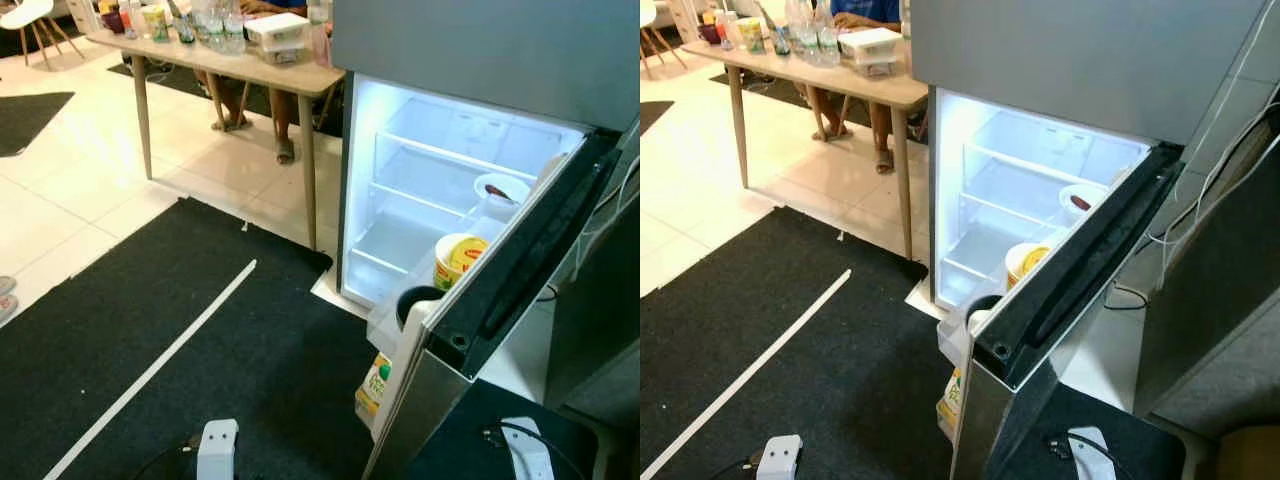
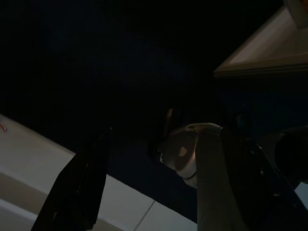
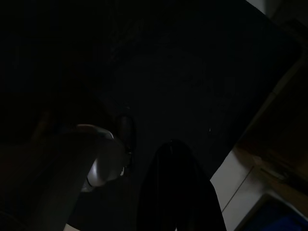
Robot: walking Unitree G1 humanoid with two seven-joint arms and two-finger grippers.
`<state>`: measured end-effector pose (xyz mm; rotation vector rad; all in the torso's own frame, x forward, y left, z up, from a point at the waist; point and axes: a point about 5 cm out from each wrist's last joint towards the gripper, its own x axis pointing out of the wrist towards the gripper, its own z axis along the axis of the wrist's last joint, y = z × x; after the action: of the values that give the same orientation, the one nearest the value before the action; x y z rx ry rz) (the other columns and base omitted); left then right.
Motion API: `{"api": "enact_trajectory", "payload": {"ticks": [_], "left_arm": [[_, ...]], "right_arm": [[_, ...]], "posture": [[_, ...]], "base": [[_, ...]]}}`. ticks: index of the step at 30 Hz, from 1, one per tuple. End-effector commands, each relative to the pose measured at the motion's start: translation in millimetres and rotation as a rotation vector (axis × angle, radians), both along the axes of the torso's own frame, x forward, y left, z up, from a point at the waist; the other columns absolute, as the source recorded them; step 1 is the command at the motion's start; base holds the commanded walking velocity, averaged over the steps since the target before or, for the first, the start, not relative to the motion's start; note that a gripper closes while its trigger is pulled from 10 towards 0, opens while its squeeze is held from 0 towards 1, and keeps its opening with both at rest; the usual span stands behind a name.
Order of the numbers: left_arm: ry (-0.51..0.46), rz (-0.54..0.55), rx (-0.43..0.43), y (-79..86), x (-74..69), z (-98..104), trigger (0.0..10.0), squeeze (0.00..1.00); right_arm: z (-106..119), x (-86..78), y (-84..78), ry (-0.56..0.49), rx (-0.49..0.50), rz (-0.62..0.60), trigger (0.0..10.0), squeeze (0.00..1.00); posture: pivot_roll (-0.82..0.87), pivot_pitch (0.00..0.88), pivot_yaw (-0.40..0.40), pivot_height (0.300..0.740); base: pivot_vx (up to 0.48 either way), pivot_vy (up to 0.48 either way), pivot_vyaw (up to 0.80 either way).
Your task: Restocking fridge
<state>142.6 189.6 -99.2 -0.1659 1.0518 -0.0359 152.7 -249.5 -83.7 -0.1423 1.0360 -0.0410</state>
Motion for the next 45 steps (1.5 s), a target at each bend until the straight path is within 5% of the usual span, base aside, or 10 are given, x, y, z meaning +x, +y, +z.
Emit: {"api": "enact_trajectory", "payload": {"ticks": [1,17,24,30,34,38,45], "left_arm": [[0.022,-0.010,0.015,5.6,-6.4,-1.6,10.0,0.00],[0.024,-0.014,0.013,4.9,-7.1,-1.9,10.0,0.00],[0.029,-0.016,0.014,5.3,-9.0,-2.5,10.0,0.00],[0.029,-0.017,0.012,3.4,-9.5,-2.9,10.0,0.00],[0.033,-0.016,0.013,2.2,-10.5,-3.5,10.0,0.00],[0.037,-0.009,0.015,1.6,-12.0,-4.1,10.0,0.00],[0.033,-0.030,0.017,2.5,-14.1,-4.3,10.0,0.00]], "right_arm": [[-0.8,-3.0,-1.3,0.008,-0.007,0.004,10.0,0.00],[1.0,2.8,1.4,-0.017,0.006,0.008,10.0,0.00],[15.1,33.5,4.5,-0.124,0.016,0.037,10.0,0.00],[38.9,79.5,18.6,-0.253,-0.002,0.137,10.0,0.00],[45.7,90.7,21.3,-0.279,-0.007,0.145,10.0,0.00],[40.4,83.8,19.8,-0.236,-0.025,0.146,10.0,0.00],[13.8,37.4,8.5,-0.058,-0.049,0.079,10.0,0.00]], "posture": [[-0.05,0.000,-0.031,0.740],[-0.05,0.000,-0.030,0.740],[-0.05,0.000,-0.032,0.740],[-0.05,0.000,-0.036,0.740],[-0.05,0.000,-0.039,0.740],[-0.05,0.000,-0.041,0.740],[-0.05,0.000,-0.039,0.740]], "base": [[0.000,0.000,0.74],[0.000,0.000,0.74],[0.000,0.000,0.74],[0.000,0.000,0.46],[0.000,0.000,0.00],[0.000,0.000,0.00],[0.000,0.000,0.00]]}}
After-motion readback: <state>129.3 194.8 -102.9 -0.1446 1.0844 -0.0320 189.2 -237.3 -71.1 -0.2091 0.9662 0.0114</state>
